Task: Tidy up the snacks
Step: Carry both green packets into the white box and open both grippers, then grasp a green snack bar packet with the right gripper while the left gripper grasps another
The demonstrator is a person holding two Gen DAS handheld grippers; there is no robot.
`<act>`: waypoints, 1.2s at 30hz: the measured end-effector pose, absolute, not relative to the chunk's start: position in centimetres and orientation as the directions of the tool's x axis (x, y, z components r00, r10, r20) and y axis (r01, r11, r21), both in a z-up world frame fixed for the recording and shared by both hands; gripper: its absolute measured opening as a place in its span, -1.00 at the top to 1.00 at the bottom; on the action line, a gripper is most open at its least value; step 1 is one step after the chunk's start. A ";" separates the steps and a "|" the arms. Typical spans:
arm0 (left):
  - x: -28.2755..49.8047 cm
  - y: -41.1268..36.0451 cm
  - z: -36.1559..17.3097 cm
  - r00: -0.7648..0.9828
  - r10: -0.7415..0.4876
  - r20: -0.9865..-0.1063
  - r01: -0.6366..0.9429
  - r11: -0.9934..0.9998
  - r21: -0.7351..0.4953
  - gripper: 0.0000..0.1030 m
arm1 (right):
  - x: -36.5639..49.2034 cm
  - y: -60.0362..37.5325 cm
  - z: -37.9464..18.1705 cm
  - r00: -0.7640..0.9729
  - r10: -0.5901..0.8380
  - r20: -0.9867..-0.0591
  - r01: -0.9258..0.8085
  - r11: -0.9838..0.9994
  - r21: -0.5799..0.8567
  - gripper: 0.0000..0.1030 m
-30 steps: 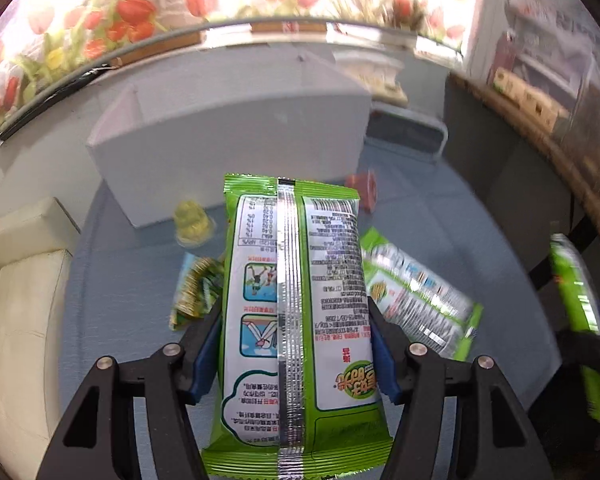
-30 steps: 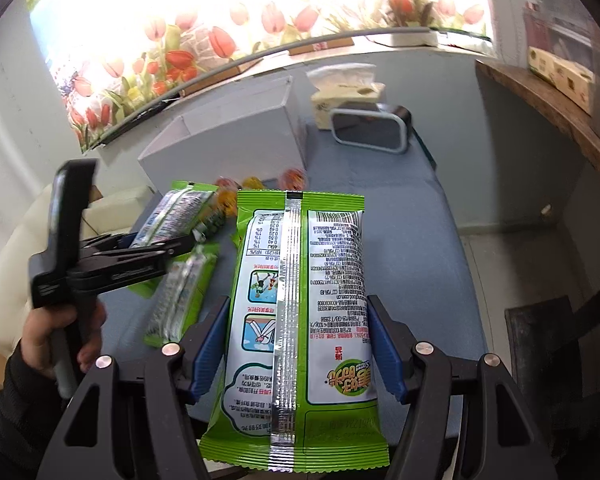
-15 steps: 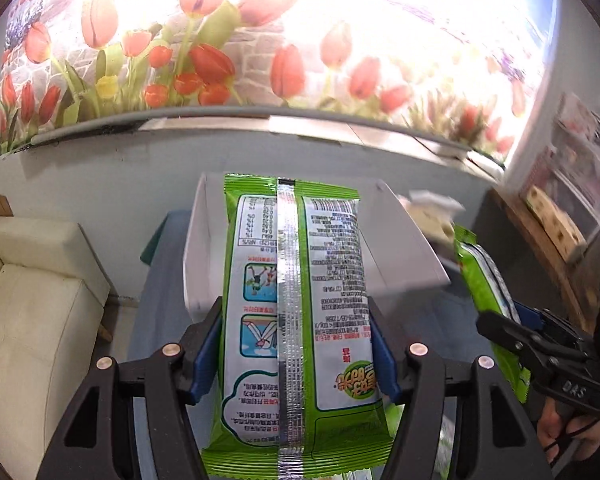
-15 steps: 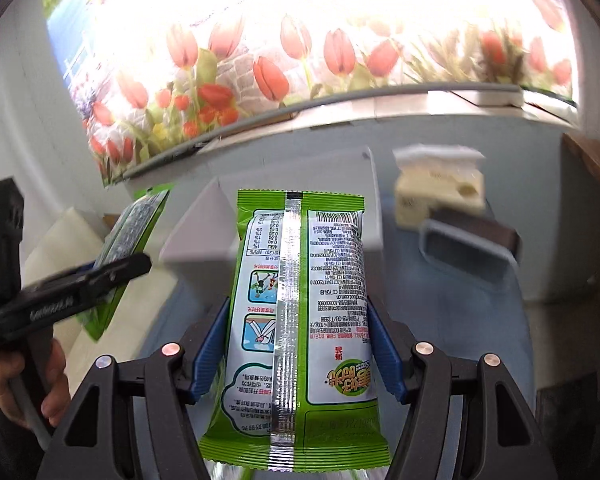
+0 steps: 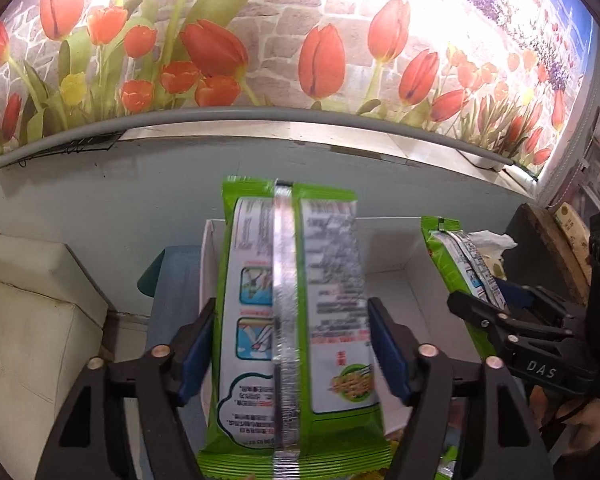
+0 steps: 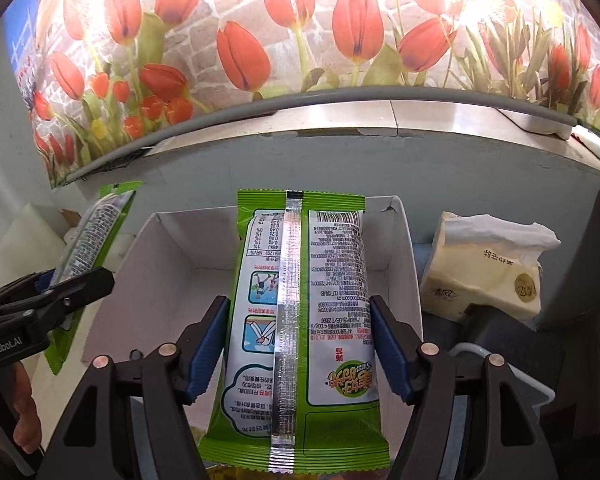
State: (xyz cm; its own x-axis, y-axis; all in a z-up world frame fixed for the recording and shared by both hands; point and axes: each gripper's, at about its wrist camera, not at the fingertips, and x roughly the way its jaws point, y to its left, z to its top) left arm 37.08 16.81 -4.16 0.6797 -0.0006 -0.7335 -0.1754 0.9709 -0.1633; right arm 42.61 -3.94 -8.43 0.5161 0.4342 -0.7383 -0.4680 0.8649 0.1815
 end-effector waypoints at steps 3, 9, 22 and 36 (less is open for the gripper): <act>37.0 17.3 -4.9 0.683 -0.017 -0.730 -0.166 0.970 -0.178 -1.00 | 42.8 -3.7 -8.6 0.539 0.405 -0.739 -0.452 0.879 0.152 -0.92; 36.5 18.2 -5.8 0.662 0.006 -0.749 -0.196 0.966 -0.165 -1.00 | 42.2 -3.9 -8.9 0.553 0.371 -0.746 -0.442 0.890 0.114 -1.00; 26.3 12.5 -2.6 0.726 0.056 -0.685 -0.111 0.993 -0.037 -1.00 | 31.5 -8.2 -5.3 0.573 0.495 -0.654 -0.599 0.797 0.079 -1.00; 9.8 5.5 -6.5 0.692 -0.094 -0.716 -0.136 0.957 -0.258 -1.00 | 17.5 -16.2 -10.7 0.469 0.473 -0.746 -0.683 0.730 0.034 -1.00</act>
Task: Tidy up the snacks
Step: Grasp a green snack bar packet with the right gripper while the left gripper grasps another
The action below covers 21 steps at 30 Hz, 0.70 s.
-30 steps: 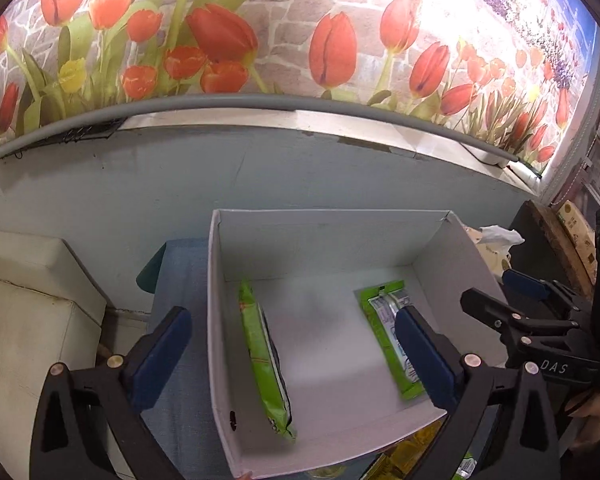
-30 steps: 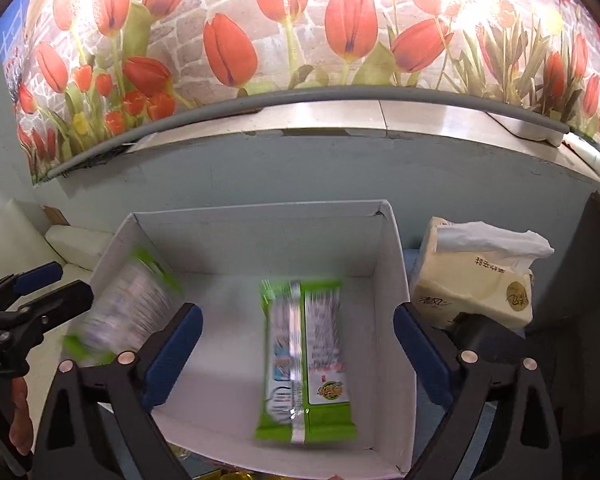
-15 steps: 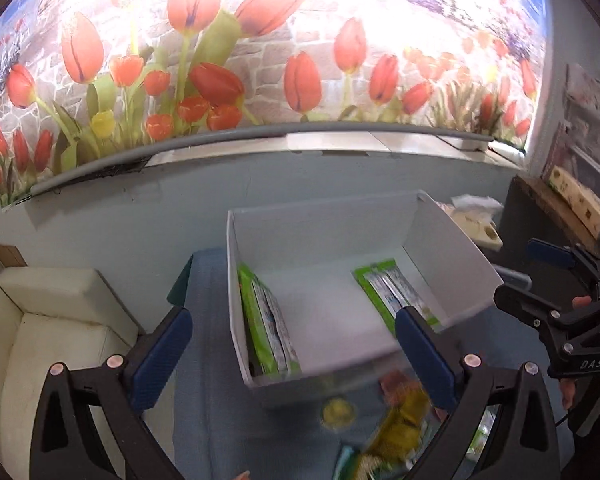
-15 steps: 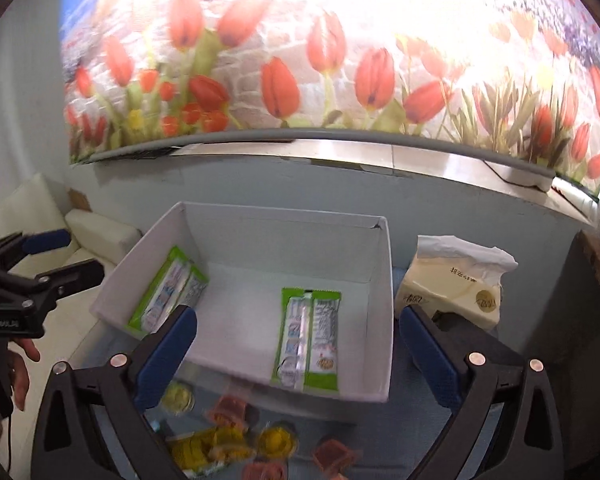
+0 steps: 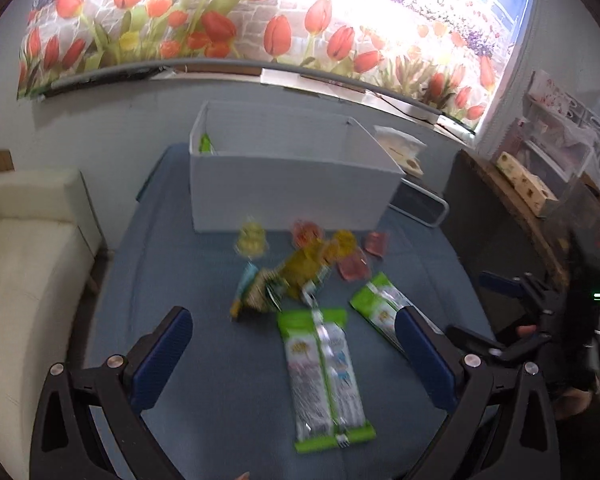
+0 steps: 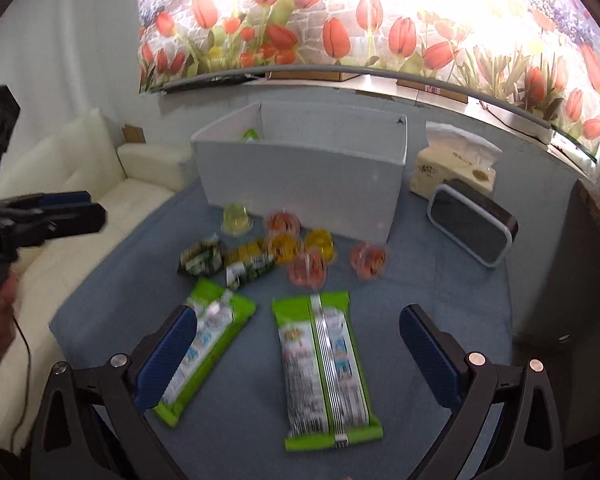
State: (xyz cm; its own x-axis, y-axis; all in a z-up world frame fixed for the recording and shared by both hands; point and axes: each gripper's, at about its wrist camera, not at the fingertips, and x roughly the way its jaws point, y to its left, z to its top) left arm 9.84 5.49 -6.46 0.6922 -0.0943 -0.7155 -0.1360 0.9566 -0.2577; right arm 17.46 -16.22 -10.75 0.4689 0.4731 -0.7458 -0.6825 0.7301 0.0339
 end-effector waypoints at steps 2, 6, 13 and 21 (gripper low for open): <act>8.7 5.0 -6.7 0.687 -0.093 -0.720 -0.149 0.953 -0.265 -1.00 | 17.4 -16.2 -12.1 0.447 0.450 -0.773 -0.682 0.730 0.031 -1.00; 7.7 4.2 -7.6 0.669 -0.084 -0.738 -0.163 0.953 -0.256 -1.00 | 18.8 -16.4 -15.3 0.394 0.440 -0.807 -0.663 0.744 0.082 -1.00; 6.9 3.2 -9.1 0.632 -0.044 -0.774 -0.178 0.964 -0.200 -1.00 | 21.7 -16.2 -19.0 0.343 0.396 -0.852 -0.620 0.777 0.112 -1.00; 7.7 2.3 -10.3 0.600 -0.044 -0.799 -0.166 0.970 -0.179 -1.00 | 21.2 -15.5 -19.9 0.366 0.365 -0.856 -0.679 0.733 0.021 -0.49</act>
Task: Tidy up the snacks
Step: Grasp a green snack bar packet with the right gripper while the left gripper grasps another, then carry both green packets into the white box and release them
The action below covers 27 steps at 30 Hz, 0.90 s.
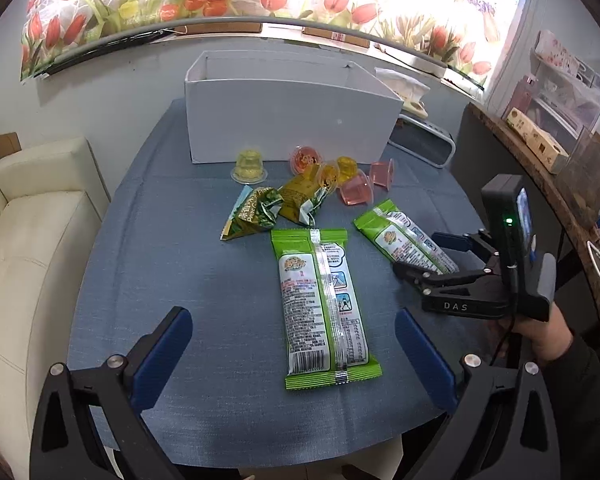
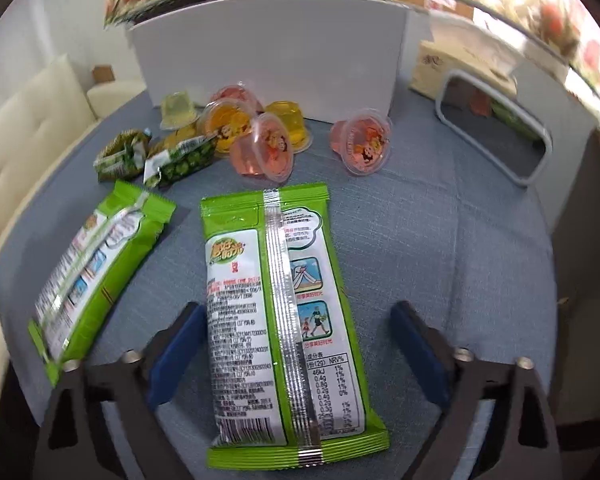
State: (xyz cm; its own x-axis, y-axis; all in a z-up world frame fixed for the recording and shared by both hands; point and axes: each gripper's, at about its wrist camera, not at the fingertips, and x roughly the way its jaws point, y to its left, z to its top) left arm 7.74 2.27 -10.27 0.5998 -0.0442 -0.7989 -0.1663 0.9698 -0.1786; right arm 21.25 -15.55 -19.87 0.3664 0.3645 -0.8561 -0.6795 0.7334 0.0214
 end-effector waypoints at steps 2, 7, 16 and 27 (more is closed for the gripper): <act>8.0 2.1 -10.5 0.594 -0.050 -0.803 -0.164 0.969 -0.182 -1.00 | 21.1 -15.7 -19.8 0.368 0.366 -0.855 -0.679 0.734 0.022 -0.41; 8.7 1.5 -11.3 0.584 -0.056 -0.810 -0.147 0.974 -0.174 -1.00 | 20.4 -16.3 -19.2 0.379 0.363 -0.851 -0.667 0.745 0.021 -0.24; 11.9 0.3 -14.5 0.533 -0.066 -0.844 -0.122 0.981 -0.153 -1.00 | 18.3 -19.0 -15.7 0.431 0.393 -0.812 -0.604 0.795 0.064 -0.24; 14.3 -1.1 -18.7 0.487 -0.007 -0.873 -0.135 0.987 -0.083 -1.00 | 15.7 -22.3 -13.3 0.451 0.419 -0.788 -0.544 0.829 0.129 -0.24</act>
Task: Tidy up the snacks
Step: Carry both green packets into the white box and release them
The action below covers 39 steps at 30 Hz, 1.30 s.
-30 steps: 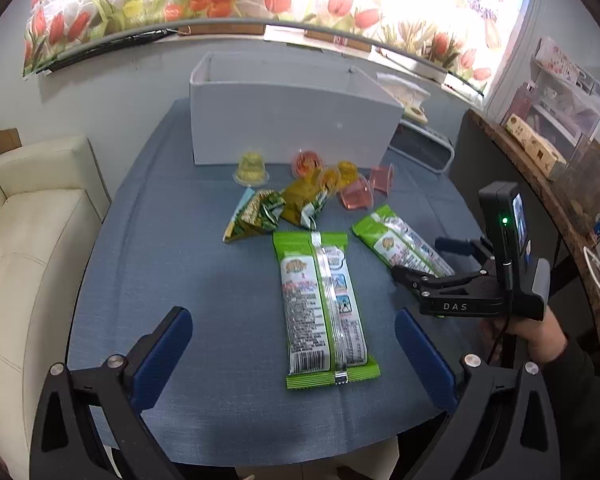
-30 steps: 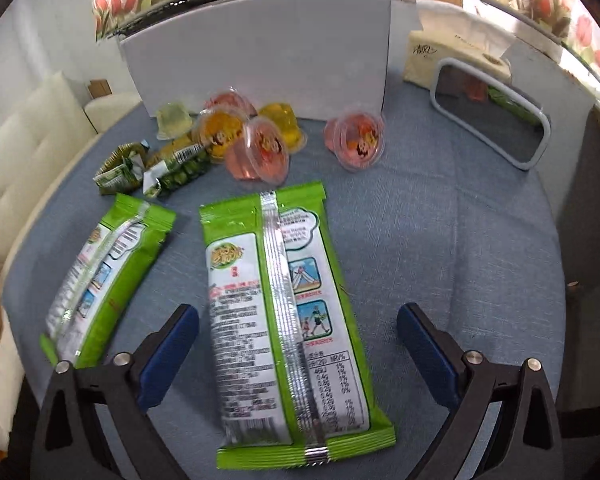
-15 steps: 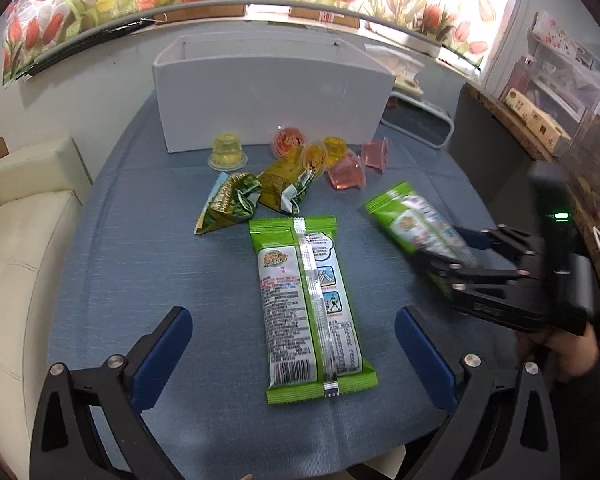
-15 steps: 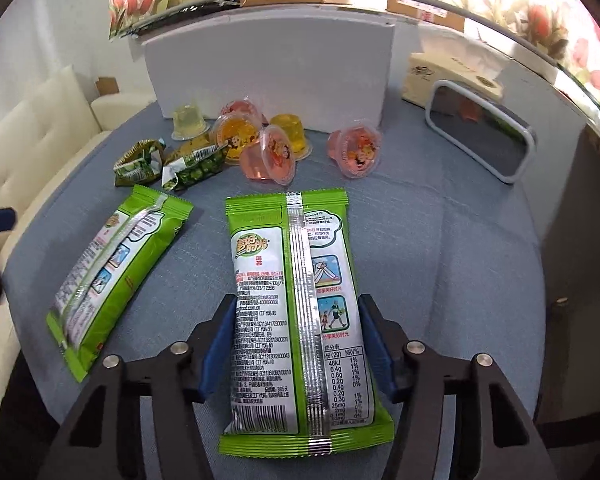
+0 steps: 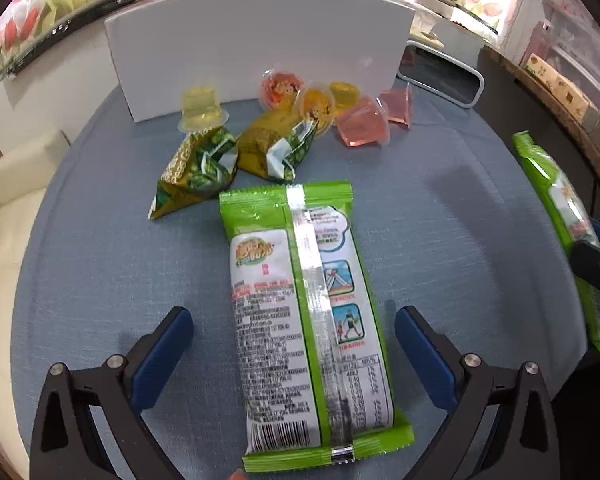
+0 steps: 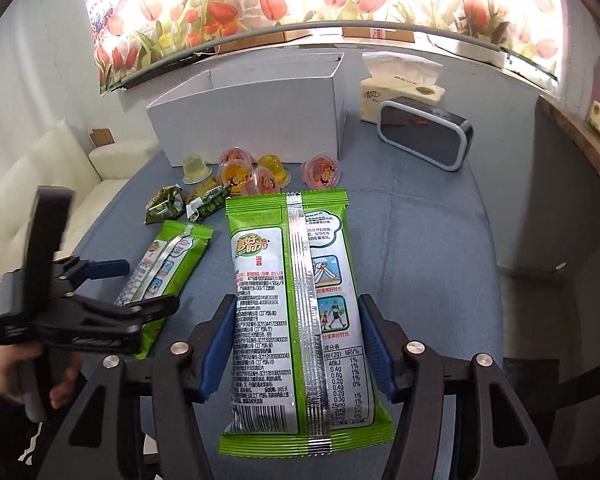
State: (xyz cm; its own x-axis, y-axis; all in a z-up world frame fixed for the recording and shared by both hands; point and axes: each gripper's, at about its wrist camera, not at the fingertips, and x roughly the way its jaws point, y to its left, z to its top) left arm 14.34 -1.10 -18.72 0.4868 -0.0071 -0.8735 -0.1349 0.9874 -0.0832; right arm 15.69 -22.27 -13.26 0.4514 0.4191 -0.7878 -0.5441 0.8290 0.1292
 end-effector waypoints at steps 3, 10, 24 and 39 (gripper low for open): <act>14.5 -1.4 -18.9 0.488 0.022 -0.873 -0.142 0.988 -0.054 -0.99 | 15.3 -22.7 -13.1 0.453 0.424 -0.784 -0.529 0.836 0.146 -0.24; 14.4 -1.8 -18.4 0.508 0.044 -0.860 -0.135 0.990 -0.029 -0.26 | 14.8 -23.1 -12.7 0.462 0.438 -0.771 -0.517 0.839 0.167 -0.24; 12.1 1.1 -10.1 0.646 -0.014 -0.764 -0.118 0.986 -0.118 -0.25 | 16.5 -19.8 -10.3 0.472 0.498 -0.727 -0.554 0.809 0.194 -0.24; 26.4 8.2 0.8 0.770 -0.022 -0.638 -0.066 0.991 -0.113 -0.25 | 30.8 -8.8 -4.6 0.524 0.524 -0.671 -0.539 0.815 0.216 -0.24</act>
State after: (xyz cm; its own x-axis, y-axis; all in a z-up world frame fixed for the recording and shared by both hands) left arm 26.38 8.21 0.79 0.7701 -0.0215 -0.6376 -0.0658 0.9914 -0.1129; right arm 30.85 -8.77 -4.55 0.5243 0.5244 -0.6710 -0.5385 0.8145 0.2158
